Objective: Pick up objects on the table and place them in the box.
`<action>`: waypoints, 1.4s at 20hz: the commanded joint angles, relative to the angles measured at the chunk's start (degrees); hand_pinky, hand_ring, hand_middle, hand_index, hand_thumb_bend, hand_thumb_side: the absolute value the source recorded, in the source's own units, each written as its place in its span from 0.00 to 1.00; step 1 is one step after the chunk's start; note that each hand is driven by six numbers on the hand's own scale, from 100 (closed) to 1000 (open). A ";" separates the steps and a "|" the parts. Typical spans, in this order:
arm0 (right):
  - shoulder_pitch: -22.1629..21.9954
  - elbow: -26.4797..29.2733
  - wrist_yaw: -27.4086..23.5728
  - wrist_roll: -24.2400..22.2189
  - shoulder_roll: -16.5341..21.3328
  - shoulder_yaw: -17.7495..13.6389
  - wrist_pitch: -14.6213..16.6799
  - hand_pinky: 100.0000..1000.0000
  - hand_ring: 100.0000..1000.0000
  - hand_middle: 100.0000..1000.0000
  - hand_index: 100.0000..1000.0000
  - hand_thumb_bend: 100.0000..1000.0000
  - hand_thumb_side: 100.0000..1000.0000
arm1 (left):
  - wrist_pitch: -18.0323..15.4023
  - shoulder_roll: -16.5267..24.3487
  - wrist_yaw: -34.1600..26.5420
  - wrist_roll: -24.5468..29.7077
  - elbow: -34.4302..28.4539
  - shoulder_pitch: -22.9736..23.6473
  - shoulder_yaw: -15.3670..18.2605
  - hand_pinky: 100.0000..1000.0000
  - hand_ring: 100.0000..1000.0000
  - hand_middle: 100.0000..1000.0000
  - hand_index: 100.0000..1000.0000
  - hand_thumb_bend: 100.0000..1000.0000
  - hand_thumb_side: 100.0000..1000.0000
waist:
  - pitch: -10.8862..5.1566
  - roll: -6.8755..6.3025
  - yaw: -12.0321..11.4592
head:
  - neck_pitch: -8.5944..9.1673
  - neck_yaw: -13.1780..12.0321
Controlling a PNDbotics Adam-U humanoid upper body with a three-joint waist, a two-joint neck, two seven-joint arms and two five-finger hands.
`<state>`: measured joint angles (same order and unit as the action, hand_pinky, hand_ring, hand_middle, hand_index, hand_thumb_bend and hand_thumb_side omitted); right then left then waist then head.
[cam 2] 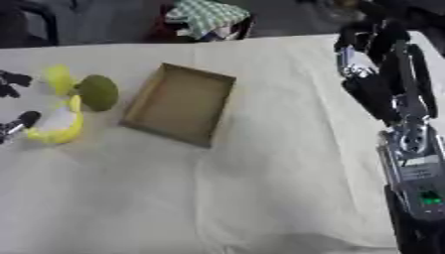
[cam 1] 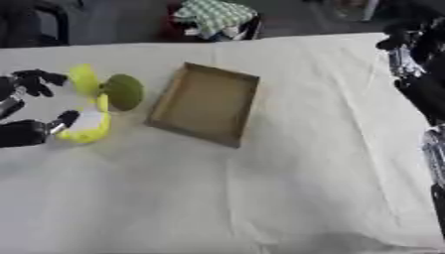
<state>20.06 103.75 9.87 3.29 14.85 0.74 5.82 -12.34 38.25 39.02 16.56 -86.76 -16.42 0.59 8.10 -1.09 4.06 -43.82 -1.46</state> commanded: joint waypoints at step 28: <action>0.34 0.25 -1.05 -0.41 0.81 0.14 0.11 0.69 0.58 0.59 0.89 0.00 0.44 | 1.66 -7.09 10.84 -9.81 20.29 -11.32 -4.32 0.51 0.40 0.42 0.66 0.00 0.10 | -0.69 0.35 0.24 | -0.29 -0.77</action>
<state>19.80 103.43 9.19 2.95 14.84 1.10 5.90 -10.87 30.06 49.78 7.82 -65.94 -27.25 -4.39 8.08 -0.73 4.29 -43.83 -2.19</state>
